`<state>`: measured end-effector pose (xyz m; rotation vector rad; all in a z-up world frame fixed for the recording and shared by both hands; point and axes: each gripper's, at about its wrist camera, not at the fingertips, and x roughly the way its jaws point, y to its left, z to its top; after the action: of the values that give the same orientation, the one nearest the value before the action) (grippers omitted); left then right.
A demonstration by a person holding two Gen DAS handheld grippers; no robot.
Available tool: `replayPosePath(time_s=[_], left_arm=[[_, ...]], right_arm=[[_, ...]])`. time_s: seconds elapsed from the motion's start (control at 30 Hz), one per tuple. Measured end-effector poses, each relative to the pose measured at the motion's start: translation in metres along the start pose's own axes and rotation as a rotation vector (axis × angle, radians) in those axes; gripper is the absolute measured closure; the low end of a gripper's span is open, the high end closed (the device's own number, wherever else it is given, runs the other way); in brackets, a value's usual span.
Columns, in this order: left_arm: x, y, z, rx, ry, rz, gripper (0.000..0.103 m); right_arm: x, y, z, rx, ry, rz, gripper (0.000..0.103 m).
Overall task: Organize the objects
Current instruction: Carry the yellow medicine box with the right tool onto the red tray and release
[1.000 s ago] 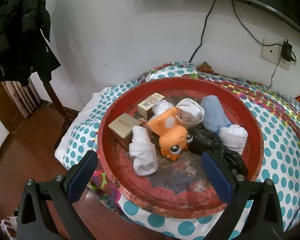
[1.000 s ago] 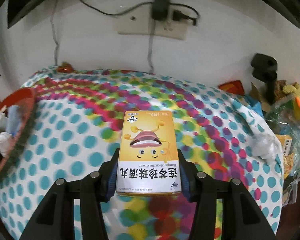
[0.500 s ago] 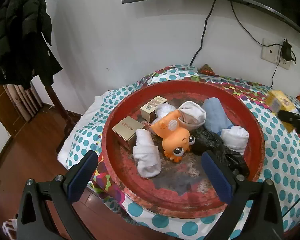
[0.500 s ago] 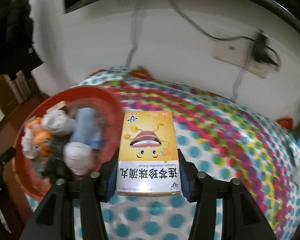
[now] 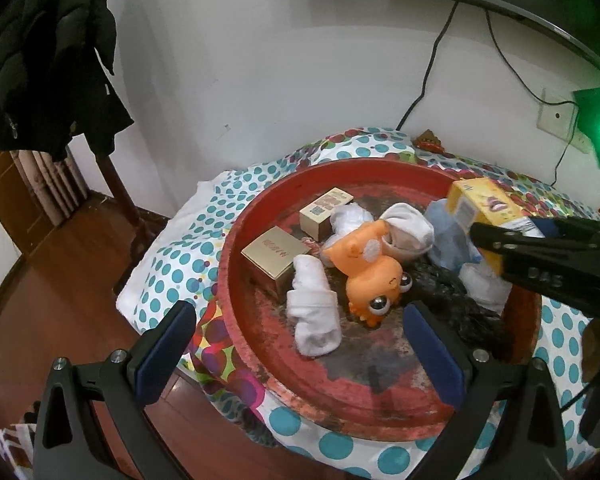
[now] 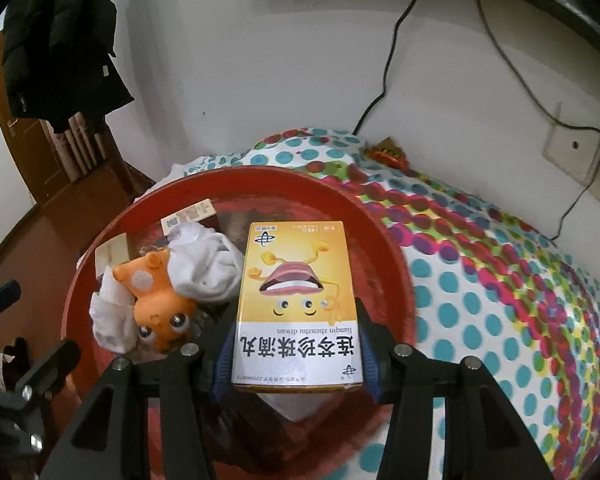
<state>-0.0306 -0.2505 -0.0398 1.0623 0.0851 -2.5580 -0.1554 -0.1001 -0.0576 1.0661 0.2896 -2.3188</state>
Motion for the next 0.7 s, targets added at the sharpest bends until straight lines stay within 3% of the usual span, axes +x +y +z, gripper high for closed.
replayPosePath(time_s=[0.53, 0.7], left_arm=[[0.003, 0.002, 0.0, -0.009, 0.01, 0.002, 0.0], [0.0, 0.002, 0.001, -0.013, 0.004, -0.002, 0.0]], right_arm=[[0.027, 0.01, 0.002, 0.045, 0.022, -0.012, 0.051], [0.023, 0.011, 0.001, 0.035, 0.025, -0.04, 0.039]])
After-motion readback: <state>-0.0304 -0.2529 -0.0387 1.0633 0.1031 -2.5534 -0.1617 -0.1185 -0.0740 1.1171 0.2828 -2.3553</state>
